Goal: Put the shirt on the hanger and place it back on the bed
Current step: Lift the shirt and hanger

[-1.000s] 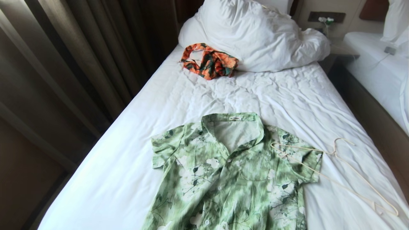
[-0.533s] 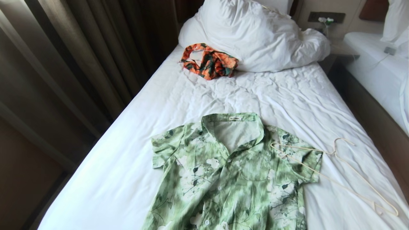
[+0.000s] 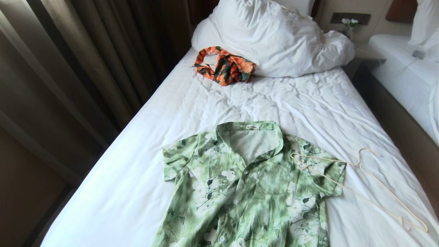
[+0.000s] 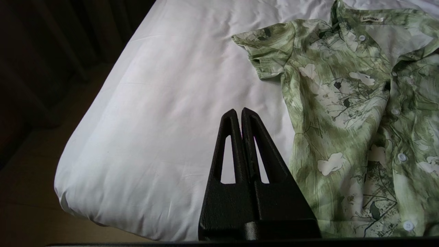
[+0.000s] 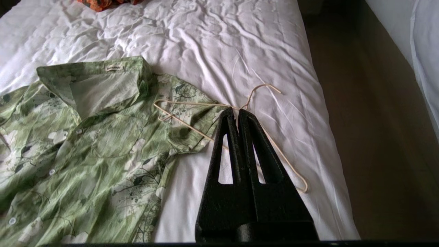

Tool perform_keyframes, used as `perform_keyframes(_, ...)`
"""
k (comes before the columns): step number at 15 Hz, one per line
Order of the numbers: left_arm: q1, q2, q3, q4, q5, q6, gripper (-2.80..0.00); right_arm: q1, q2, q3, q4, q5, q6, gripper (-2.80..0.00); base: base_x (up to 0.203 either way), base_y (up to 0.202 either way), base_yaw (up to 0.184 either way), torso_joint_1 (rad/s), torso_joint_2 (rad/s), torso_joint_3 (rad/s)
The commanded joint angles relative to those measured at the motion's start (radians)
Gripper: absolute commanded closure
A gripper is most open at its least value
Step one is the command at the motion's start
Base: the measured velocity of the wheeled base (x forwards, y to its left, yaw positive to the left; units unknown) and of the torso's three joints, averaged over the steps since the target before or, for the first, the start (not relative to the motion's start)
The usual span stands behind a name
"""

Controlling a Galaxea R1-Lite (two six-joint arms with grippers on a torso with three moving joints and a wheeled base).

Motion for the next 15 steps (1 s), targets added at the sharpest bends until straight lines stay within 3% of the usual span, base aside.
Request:
perform_keyframes(1, 0.0, 0.001, 0.0, 0.0, 0.0, 0.0, 0.0, -0.002, 0.204, -0.088, 0.001, -0.018, 0.081, 0.0, 0.0, 0.0, 0.0, 0.0, 0.0, 0.0)
perform_keyframes(5, 0.0, 0.001, 0.0, 0.0, 0.0, 0.0, 0.0, -0.062, 0.456, -0.231, -0.005, -0.029, 0.216, 0.0, 0.0, 0.0, 0.0, 0.0, 0.0, 0.0)
perform_keyframes(8, 0.0, 0.001, 0.001, 0.0, 0.0, 0.0, 0.0, -0.225, 0.653, -0.265, -0.077, -0.004, 0.231, 0.0, 0.0, 0.0, 0.0, 0.0, 0.0, 0.0)
perform_keyframes(12, 0.0, 0.001, 0.001, 0.0, 0.0, 0.0, 0.0, -0.529, 0.933, -0.33, -0.106, 0.194, 0.231, 0.0, 0.0, 0.0, 0.0, 0.0, 0.0, 0.0)
perform_keyframes(15, 0.0, 0.001, 0.0, 0.0, 0.0, 0.0, 0.0, -0.684, 1.106, -0.341, -0.102, 0.378, 0.175, 0.0, 0.0, 0.0, 0.0, 0.0, 0.0, 0.0)
